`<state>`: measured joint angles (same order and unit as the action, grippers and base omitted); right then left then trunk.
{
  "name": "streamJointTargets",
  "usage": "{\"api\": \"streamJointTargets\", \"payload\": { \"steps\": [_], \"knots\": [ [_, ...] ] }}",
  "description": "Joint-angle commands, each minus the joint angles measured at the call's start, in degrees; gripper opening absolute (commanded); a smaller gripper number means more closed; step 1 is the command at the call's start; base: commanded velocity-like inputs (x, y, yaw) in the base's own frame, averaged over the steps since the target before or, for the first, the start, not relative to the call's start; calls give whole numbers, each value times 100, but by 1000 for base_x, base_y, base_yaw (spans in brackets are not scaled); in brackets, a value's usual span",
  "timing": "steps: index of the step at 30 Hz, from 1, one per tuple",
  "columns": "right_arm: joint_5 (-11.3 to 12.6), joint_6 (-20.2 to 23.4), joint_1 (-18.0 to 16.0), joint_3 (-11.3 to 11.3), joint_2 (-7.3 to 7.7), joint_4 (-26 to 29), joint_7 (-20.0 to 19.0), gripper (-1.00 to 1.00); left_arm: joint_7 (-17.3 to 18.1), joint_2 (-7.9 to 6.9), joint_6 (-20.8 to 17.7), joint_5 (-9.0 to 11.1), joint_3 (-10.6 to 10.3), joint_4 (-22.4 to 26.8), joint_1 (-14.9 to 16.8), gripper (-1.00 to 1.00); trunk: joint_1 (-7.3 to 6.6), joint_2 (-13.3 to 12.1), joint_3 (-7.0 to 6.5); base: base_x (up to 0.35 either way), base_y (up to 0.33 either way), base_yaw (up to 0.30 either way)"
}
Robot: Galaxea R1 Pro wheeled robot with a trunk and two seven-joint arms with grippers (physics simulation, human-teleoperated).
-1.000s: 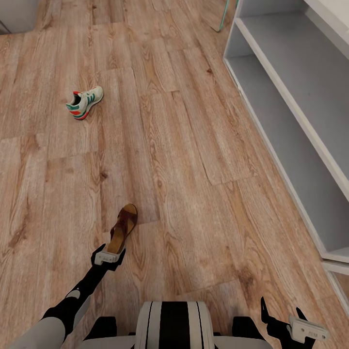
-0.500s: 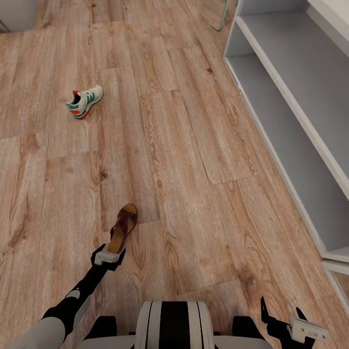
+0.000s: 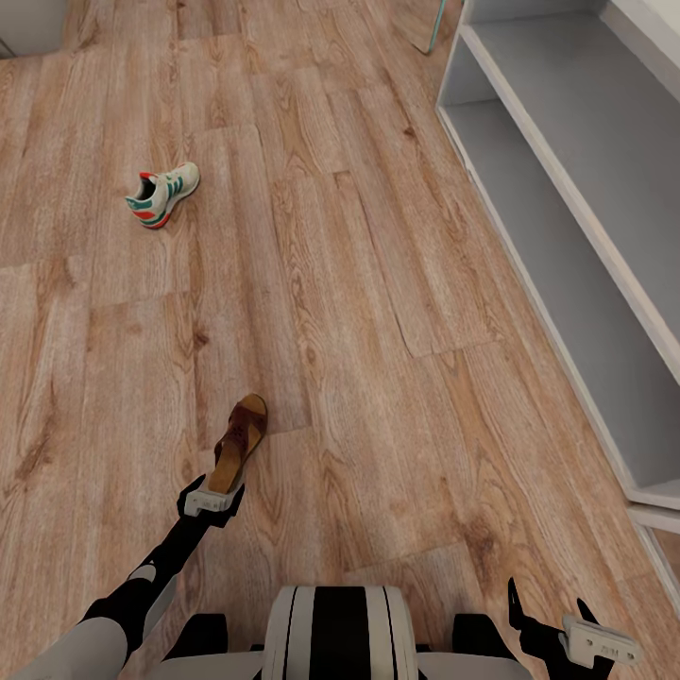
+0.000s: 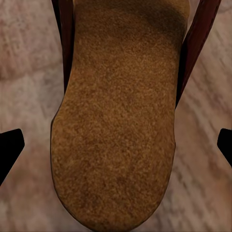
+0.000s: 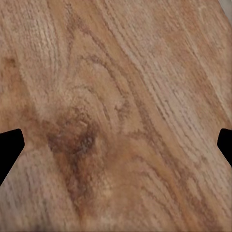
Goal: Pick up the two gym shoes and the two sandals from the corridor floor and place them onto the hallstand (shoe rack) in the corridor, making sure they are on the rack and not on the floor. Arrange them so the two gym shoes are next to each other and the two sandals are next to each other.
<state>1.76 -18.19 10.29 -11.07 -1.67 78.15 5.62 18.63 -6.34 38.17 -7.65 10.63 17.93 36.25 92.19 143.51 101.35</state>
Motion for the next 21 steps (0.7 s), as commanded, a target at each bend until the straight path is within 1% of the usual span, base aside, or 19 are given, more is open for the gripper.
{"api": "streamJointTargets", "payload": {
  "steps": [1, 5, 6, 7, 11, 12, 15, 21],
  "knots": [
    [0, 0, 2, 0, 0, 0, 0, 100, 0, 0, 0, 0, 0, 0, 1, 100, 0, 0, 1, 0, 0, 0],
    [0, 0, 1, 0, 0, -1, 0, 100, 0, -1, -1, 7, 0, 0, 4, 100, 0, 0, 4, 0, 0, 0],
    [0, 0, 2, 0, 0, -1, -2, 100, 0, -1, -1, 21, 2, 0, 6, -100, 0, 0, 5, 0, 0, 0],
    [0, 0, 2, 0, 0, -1, -2, 100, 0, -1, -1, 21, 2, 0, 6, -100, 0, 0, 5, 0, 0, 0],
    [0, 0, 2, 0, 0, -1, -1, 100, 1, -4, -2, 150, 1, -4, 13, -100, 0, 0, 6, 0, 0, 0],
    [0, 0, 2, 0, 0, -1, -1, 100, 1, -4, -2, 150, 1, -4, 13, -100, 0, 0, 7, 0, 0, 0],
    [0, 0, 0, 0, 0, 0, -1, 100, 5, -6, 1, 231, 3, -6, 18, -100, 0, 0, 7, 0, 0, 0],
    [0, 0, 0, 0, 0, -1, 0, 100, 8, -7, 5, 288, 1, -8, 21, -100, 0, 0, 7, 0, 0, 0]
  ]
}}
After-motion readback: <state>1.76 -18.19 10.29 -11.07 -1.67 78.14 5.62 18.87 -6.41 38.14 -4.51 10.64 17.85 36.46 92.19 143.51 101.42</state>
